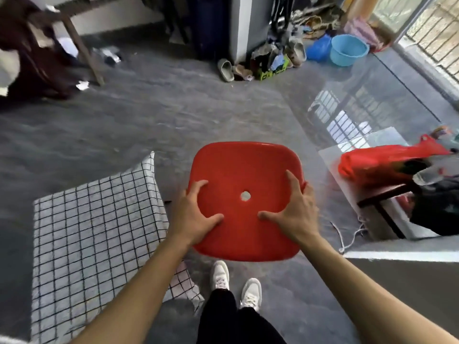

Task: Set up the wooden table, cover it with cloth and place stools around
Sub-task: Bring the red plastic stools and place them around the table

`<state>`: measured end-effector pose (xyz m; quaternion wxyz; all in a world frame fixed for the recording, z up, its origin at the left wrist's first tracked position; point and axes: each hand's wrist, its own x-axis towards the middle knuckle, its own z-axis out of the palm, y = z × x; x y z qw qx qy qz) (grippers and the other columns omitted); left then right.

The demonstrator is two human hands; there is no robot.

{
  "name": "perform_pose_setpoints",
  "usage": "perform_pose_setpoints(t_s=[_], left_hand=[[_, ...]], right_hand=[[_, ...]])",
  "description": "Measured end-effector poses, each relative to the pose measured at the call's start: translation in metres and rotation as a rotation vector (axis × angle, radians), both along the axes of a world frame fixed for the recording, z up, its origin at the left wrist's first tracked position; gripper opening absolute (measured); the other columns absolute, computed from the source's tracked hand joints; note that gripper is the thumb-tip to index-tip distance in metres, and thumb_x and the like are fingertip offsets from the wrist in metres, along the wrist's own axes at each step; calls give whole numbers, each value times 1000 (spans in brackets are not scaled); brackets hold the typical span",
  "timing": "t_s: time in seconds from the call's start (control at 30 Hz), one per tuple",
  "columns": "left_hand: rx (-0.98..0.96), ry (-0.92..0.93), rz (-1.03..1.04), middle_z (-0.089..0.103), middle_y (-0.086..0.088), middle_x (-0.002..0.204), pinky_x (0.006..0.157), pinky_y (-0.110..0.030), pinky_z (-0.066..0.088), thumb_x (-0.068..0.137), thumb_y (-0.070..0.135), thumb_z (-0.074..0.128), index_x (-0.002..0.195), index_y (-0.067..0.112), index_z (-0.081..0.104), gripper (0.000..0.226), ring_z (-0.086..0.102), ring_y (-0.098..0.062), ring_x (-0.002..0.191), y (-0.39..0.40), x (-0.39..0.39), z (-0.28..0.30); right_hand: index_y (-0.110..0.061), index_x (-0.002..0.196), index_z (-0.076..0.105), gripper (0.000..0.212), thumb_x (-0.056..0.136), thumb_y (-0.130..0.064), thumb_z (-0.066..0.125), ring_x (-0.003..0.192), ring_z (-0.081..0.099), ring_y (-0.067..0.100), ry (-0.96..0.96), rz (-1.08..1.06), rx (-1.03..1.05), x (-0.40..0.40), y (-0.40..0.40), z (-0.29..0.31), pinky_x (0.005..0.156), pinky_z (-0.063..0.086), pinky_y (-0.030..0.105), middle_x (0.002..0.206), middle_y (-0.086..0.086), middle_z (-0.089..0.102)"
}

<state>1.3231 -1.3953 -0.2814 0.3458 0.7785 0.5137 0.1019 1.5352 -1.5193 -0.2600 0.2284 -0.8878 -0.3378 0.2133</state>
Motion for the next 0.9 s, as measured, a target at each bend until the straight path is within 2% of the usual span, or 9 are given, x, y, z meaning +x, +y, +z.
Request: perform_pose_setpoints(t_s=[0.1, 0.27, 0.37, 0.5, 0.67, 0.9], left_hand=[[-7, 32, 42, 55, -1, 123, 99, -44, 45, 50, 63, 74, 133, 45, 37, 92, 53, -20, 114, 24, 2, -53], [-97, -40, 95, 55, 2, 123, 101, -41, 46, 54, 46, 84, 130, 47, 43, 86, 53, -18, 114, 73, -2, -161], [-87, -34, 93, 54, 2, 122, 102, -39, 44, 56, 41, 87, 131, 45, 45, 87, 52, -18, 114, 98, -5, -217], [-84, 1, 108, 54, -1, 126, 103, -41, 43, 55, 43, 88, 133, 44, 45, 89, 51, -20, 116, 124, -5, -275], [-125, 34, 143, 53, -2, 126, 103, -44, 43, 49, 52, 83, 133, 46, 43, 93, 52, -23, 117, 151, -5, -320], [-181, 128, 127, 31, -6, 145, 112, -40, 33, 56, 36, 90, 141, 47, 35, 102, 32, -27, 133, 157, 1, -343]], right_hand=[[-44, 149, 17, 122, 51, -54, 89, 138, 32, 37, 8, 18, -37, 7, 32, -53, 110, 35, 55, 149, 16, 29], [-47, 148, 13, 122, 52, -54, 89, 138, 30, 38, 14, 15, -70, -1, 76, -166, 108, 36, 59, 153, 16, 22], [-48, 147, 15, 121, 52, -54, 89, 136, 33, 38, 30, 29, -85, 0, 104, -227, 106, 38, 60, 151, 15, 24], [-50, 145, 17, 118, 51, -56, 88, 136, 35, 37, 53, 41, -121, 2, 134, -291, 106, 37, 60, 151, 14, 25], [-52, 142, 16, 117, 49, -60, 86, 133, 38, 38, 69, 47, -154, -3, 161, -339, 103, 40, 60, 148, 14, 28], [-42, 148, 5, 122, 57, -59, 84, 139, 25, 42, 76, 121, -271, -5, 176, -358, 106, 38, 58, 158, 20, 7]])
